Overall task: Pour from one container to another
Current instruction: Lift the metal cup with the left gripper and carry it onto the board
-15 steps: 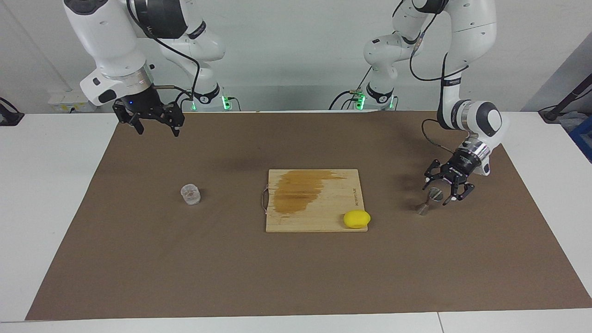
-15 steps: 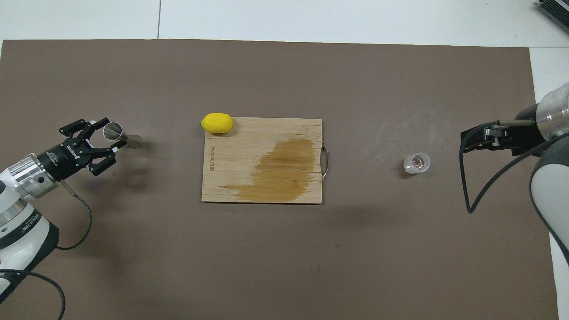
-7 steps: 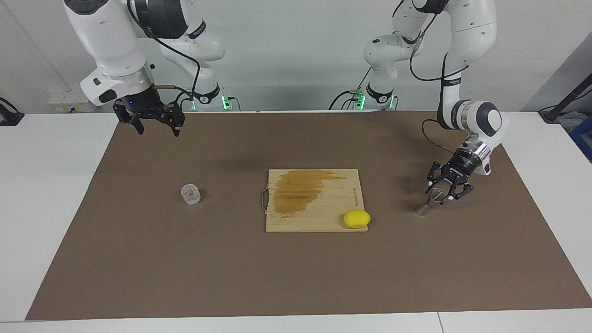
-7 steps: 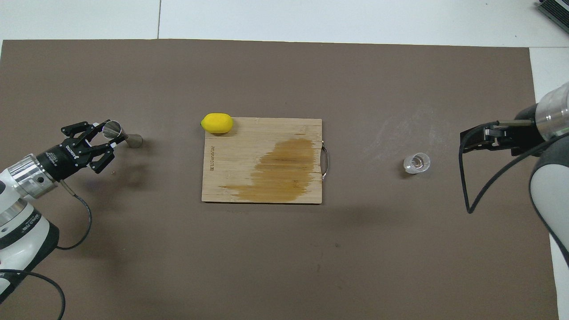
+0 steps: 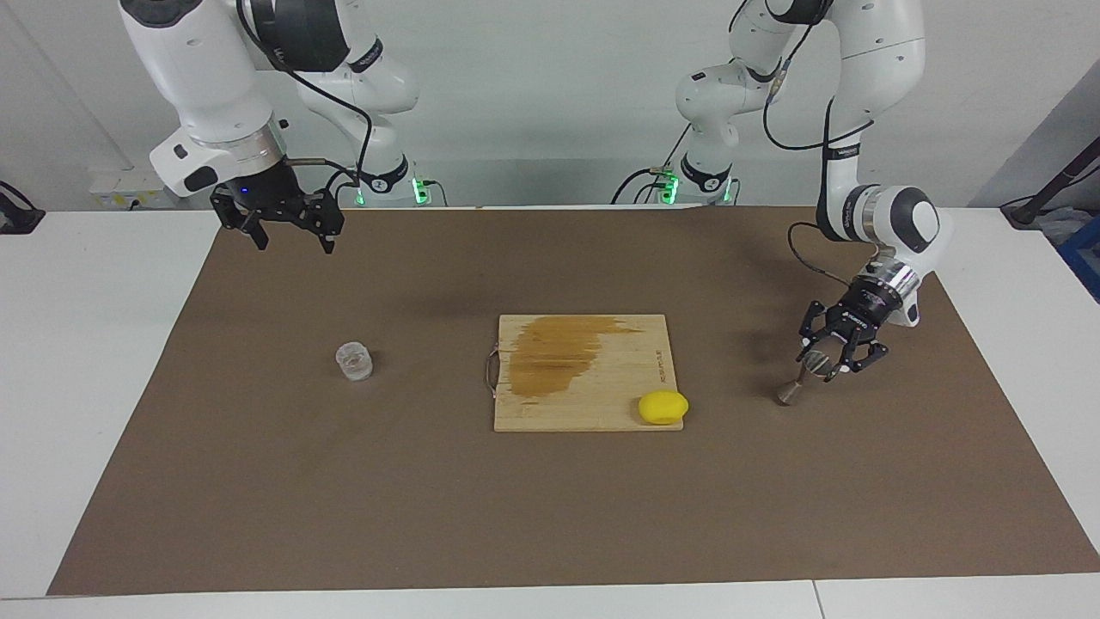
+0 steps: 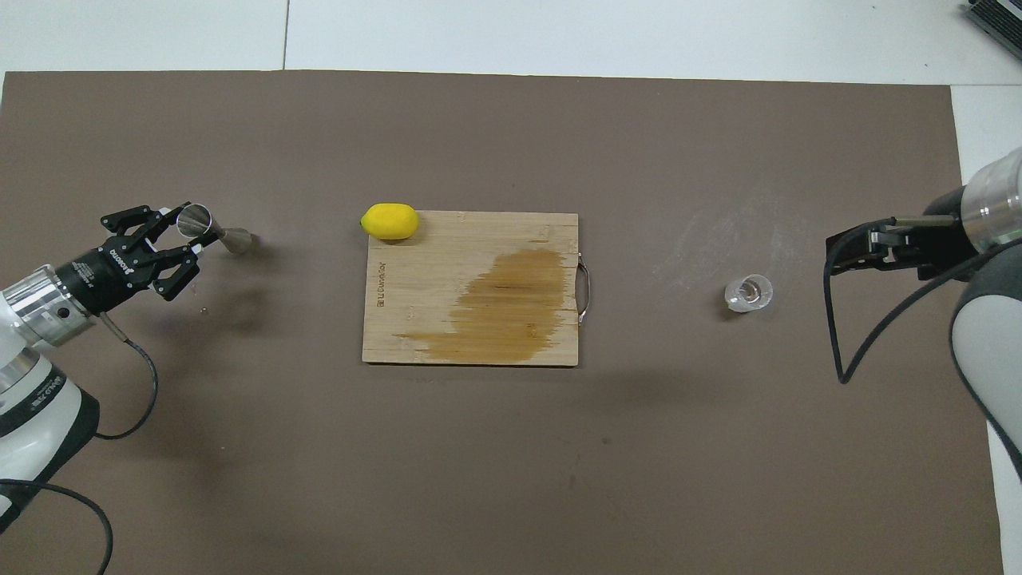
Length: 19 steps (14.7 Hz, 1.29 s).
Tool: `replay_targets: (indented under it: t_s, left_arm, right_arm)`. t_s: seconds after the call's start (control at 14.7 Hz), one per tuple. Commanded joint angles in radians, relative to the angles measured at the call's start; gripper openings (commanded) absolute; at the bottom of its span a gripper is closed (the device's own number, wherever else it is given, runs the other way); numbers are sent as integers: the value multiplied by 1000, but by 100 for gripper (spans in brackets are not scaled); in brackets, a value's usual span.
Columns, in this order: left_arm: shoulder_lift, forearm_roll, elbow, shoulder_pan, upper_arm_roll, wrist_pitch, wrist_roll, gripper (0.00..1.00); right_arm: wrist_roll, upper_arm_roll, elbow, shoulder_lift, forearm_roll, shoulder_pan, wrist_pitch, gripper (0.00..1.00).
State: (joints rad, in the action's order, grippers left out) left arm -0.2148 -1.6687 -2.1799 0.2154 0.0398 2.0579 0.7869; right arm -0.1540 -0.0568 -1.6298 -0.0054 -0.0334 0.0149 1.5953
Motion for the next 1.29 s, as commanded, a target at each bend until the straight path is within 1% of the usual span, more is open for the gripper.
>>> replay_targets:
  t_s: [0.0, 0.2, 0.41, 0.68, 0.81, 1.02, 1.09, 1.22]
  left_arm:
    - [63, 0, 6, -59, 6, 2, 78, 0]
    - [101, -2, 31, -157, 2, 8, 126, 0]
    - [103, -3, 35, -281, -3, 14, 143, 0]
    - [84, -31, 66, -456, -6, 125, 152, 0]
    - [63, -109, 89, -561, -6, 236, 153, 0]
    - [32, -303, 126, -721, -6, 430, 150, 0]
    - [17, -336, 146, -760, -6, 480, 149, 0]
    - [-11, -380, 187, -810, -6, 528, 149, 0]
  right_arm:
    - [21, -5, -28, -25, -3, -3, 6, 99]
    - [19, -5, -27, -25, -3, -1, 6, 99]
    - [24, -5, -27, -25, -3, 0, -6, 100]
    - [43, -6, -28, -27, -3, 0, -3, 100]
    - [48, -5, -28, -25, -3, -1, -1, 100]
    - [50, -5, -28, -27, -3, -7, -6, 99]
    - [51, -6, -28, -27, -2, -4, -11, 99]
    - [53, -6, -28, -27, 6, -9, -14, 99]
